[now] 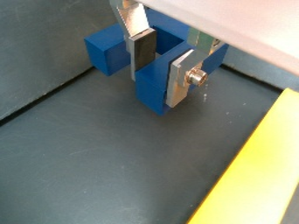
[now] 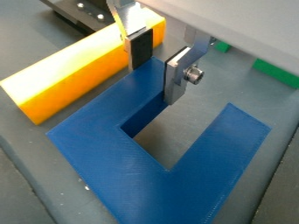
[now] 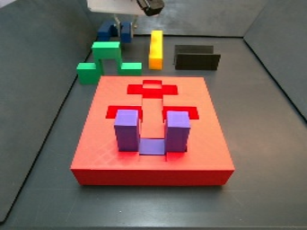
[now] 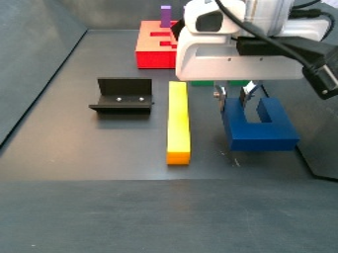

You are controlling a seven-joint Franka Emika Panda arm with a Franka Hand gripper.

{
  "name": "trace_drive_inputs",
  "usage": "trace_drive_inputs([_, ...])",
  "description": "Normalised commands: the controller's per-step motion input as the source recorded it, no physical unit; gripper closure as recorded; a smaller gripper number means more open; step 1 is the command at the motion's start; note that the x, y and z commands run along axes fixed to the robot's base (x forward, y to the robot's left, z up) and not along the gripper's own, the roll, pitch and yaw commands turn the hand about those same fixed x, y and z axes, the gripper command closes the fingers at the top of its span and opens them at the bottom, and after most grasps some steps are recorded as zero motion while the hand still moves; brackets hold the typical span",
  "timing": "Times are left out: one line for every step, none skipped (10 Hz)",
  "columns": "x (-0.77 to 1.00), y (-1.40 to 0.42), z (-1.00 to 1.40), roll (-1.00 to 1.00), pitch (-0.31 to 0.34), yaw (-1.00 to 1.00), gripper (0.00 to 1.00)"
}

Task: Pick up the blue object. Move up. Place the blue object on the fixture. Regrasp the blue object. Move to above the board. Insert the blue object.
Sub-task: Place the blue object on the fixture.

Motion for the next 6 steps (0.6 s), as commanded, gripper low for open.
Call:
trace_drive_inputs([0.00,-0.05,-0.24,0.02,0.114,-0.03,1.00])
trace_drive_inputs([0.00,-0.05,-0.22,0.02,0.103,-0.02,1.00])
trace_drive_inputs([0.00,-0.01,-0.09,0.01,0.109,-0.02,1.00])
trace_drive_inputs([0.00,0.03,0.00,0.00,0.000,0.00,1.00])
trace_drive_inputs([0.00,0.10,0.05,-0.37,-0.020,-0.04,1.00])
trace_drive_inputs([0.14,0.03,0.71,-0.44,-0.083,0.00,1.00])
